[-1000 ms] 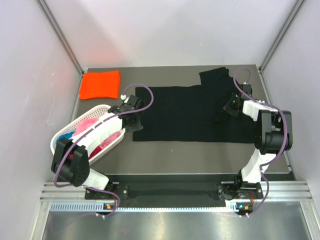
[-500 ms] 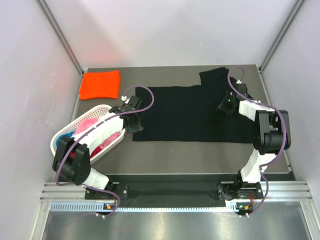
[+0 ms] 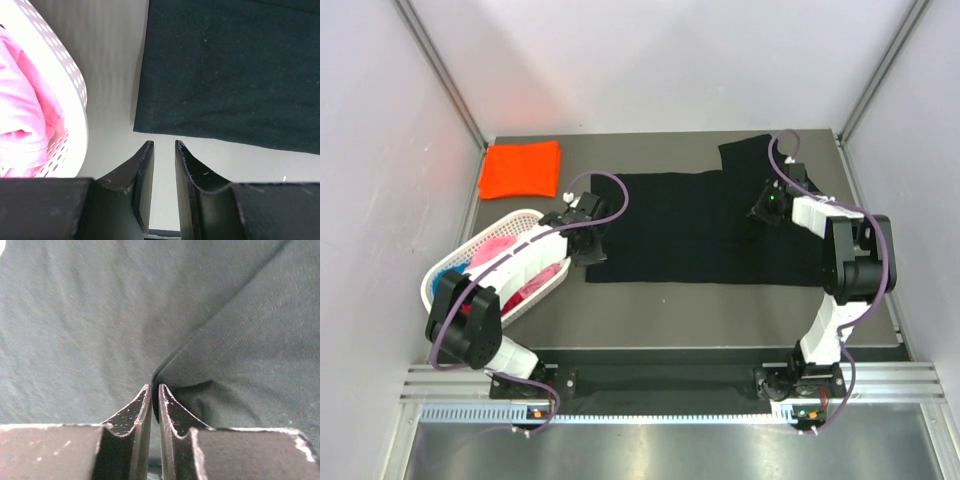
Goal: Fold and stack the t-shirts
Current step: Fold the tshirt
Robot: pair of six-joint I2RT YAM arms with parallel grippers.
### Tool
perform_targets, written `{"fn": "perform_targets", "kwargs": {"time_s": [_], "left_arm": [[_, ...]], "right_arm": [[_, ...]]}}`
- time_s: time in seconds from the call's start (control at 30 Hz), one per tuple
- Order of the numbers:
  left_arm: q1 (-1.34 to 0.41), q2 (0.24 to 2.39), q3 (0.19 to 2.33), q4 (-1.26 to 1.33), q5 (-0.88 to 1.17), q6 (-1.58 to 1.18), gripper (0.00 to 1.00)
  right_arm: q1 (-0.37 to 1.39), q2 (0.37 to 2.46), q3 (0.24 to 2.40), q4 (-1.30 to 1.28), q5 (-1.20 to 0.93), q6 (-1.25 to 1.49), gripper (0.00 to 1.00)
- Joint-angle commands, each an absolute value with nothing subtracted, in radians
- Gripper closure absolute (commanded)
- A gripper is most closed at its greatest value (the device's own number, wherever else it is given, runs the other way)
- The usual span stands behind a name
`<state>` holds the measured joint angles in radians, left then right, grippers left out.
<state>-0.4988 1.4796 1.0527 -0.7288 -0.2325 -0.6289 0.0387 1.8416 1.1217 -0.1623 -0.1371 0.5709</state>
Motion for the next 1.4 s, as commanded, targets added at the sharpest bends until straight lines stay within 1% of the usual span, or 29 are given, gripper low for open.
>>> {"fn": "perform_targets", "kwargs": {"time_s": [0.0,0.03,0.07,0.13,0.17,0.2,0.27,0.43,0.6,0.7,0.73,0.87,0.97,1.1,1.17,1.27,1.37], "left_arm": [[-0.5,1.463,1.051,-0.706,-0.235,-0.634,0.71],[-0.5,1.459,1.052,-0.707,-0.232,-0.635,0.71],[-0.5,1.457,1.052,-0.707,-0.229,-0.637,0.71],[-0.502,1.451,1.052,-0.71,-0.227,-0.644,0.71],[-0.5,1.448,1.049,-0.712,-0.226,-0.644,0.71],[-0.502,1.444,1.048,-0.713,-0.227,-0.644,0.71],[-0.503,1.436,1.043,-0.716,-0.229,-0.646,0.7],[-0.506,1.417,1.037,-0.724,-0.23,-0.649,0.7],[-0.511,1.396,1.034,-0.729,-0.225,-0.655,0.7],[-0.511,1.378,1.034,-0.727,-0.218,-0.646,0.7],[-0.511,1.373,1.04,-0.716,-0.207,-0.628,0.7],[-0.509,1.371,1.081,-0.689,-0.16,-0.597,0.69],[-0.509,1.411,1.137,-0.681,-0.121,-0.6,0.69],[-0.509,1.469,1.189,-0.738,-0.119,-0.577,0.69],[-0.509,1.483,1.19,-0.758,-0.171,-0.554,0.69],[-0.509,1.502,1.2,-0.801,-0.215,-0.538,0.7],[-0.509,1.511,1.186,-0.793,-0.216,-0.528,0.7]], "right_arm": [[0.055,1.839,1.213,-0.164,-0.133,0.586,0.91],[0.057,1.845,1.238,-0.182,-0.129,0.595,0.92],[0.057,1.845,1.249,-0.19,-0.129,0.6,0.91],[0.057,1.858,1.269,-0.21,-0.146,0.612,0.86],[0.057,1.859,1.278,-0.213,-0.15,0.618,0.77],[0.057,1.861,1.278,-0.215,-0.156,0.624,0.73],[0.055,1.858,1.27,-0.204,-0.181,0.635,0.66],[0.052,1.847,1.282,-0.212,-0.227,0.652,0.62],[0.051,1.816,1.289,-0.245,-0.219,0.631,0.61],[0.052,1.796,1.29,-0.322,-0.158,0.595,0.64],[0.054,1.793,1.287,-0.333,-0.153,0.586,0.68],[0.058,1.779,1.229,-0.31,-0.181,0.572,0.73],[0.077,1.784,1.184,-0.29,-0.195,0.566,0.73],[0.08,1.766,1.169,-0.366,-0.161,0.548,0.72],[0.074,1.718,1.167,-0.405,-0.103,0.551,0.71],[0.049,1.648,1.175,-0.515,-0.02,0.593,0.66],[0.009,1.579,1.166,-0.613,0.057,0.653,0.66]]}}
